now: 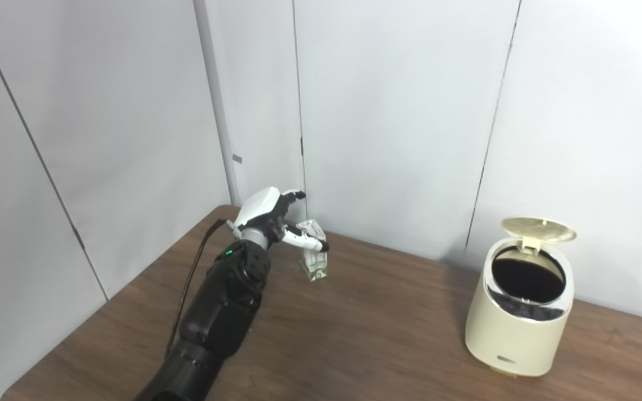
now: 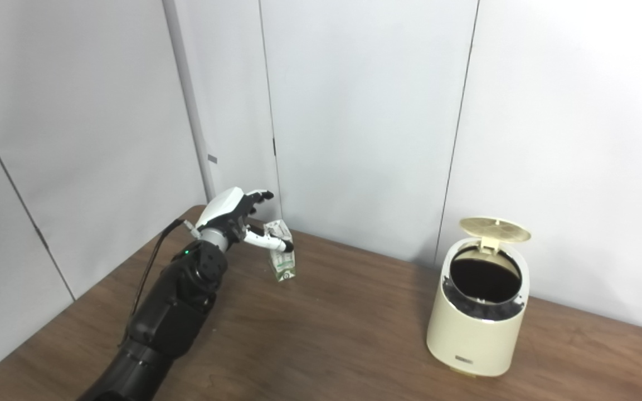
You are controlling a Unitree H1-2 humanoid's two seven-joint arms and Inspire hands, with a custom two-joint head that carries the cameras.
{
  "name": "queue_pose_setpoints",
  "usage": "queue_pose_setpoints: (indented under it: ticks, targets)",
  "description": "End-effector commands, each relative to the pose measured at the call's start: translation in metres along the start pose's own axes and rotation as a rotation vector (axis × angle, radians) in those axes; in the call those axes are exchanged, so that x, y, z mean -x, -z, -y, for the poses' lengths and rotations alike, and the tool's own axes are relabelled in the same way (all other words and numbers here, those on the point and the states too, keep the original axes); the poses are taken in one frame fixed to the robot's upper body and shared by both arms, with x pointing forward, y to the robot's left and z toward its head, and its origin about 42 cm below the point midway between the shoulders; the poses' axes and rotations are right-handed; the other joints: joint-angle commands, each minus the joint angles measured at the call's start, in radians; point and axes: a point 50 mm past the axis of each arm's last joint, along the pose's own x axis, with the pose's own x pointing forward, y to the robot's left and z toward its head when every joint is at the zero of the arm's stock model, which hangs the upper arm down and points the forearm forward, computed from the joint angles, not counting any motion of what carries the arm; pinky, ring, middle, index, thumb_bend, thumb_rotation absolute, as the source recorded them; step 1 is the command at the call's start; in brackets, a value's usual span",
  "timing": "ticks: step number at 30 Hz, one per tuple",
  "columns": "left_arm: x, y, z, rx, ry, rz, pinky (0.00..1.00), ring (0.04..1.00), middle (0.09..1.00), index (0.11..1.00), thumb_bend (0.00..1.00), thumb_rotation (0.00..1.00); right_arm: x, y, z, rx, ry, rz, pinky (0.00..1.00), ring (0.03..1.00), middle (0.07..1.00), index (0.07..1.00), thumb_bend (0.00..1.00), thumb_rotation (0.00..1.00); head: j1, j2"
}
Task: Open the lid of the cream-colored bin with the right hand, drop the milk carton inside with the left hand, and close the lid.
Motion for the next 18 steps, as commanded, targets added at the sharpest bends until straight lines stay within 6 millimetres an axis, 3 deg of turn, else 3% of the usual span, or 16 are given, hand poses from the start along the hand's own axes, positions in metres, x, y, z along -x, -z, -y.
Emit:
queue_pose_setpoints:
  ticks: [1,4,9,12,15,18]
  targets:
    - [-0.008,-0.012,-0.026,-0.018,-0.064,0.021,0.60,0.826,0.877,0.899,1.00,0.27,0.007,0.007,0.002,0.002,-0.015,-0.001,0.39,0.538,0.580,0.548,0.48,0.65,0.000,-0.001]
    - [-0.008,-0.008,-0.023,0.007,-0.041,0.016,0.53,0.781,0.849,0.899,1.00,0.26,0.007,0.008,0.001,-0.006,-0.019,-0.013,0.40,0.543,0.585,0.552,0.50,0.65,-0.004,-0.002]
    - [-0.007,0.002,-0.017,0.013,-0.013,-0.002,0.59,0.817,0.878,0.900,1.00,0.29,0.007,0.007,0.000,0.014,-0.028,-0.012,0.39,0.537,0.578,0.544,0.50,0.66,-0.008,-0.002]
    - [-0.007,0.006,-0.014,0.003,-0.001,-0.017,0.46,0.682,0.798,0.900,1.00,0.30,0.007,0.007,-0.001,0.013,-0.028,-0.017,0.39,0.531,0.574,0.537,0.52,0.66,-0.011,0.001]
    - [-0.007,0.009,-0.012,-0.006,0.017,-0.022,0.49,0.715,0.803,0.885,1.00,0.31,0.007,0.008,0.000,0.015,-0.036,-0.013,0.39,0.537,0.578,0.541,0.53,0.66,-0.014,0.004]
    - [-0.008,0.011,-0.008,-0.017,0.023,-0.031,0.49,0.685,0.781,0.875,1.00,0.32,0.007,0.008,0.001,0.014,-0.039,-0.015,0.39,0.539,0.579,0.541,0.52,0.66,-0.013,0.006]
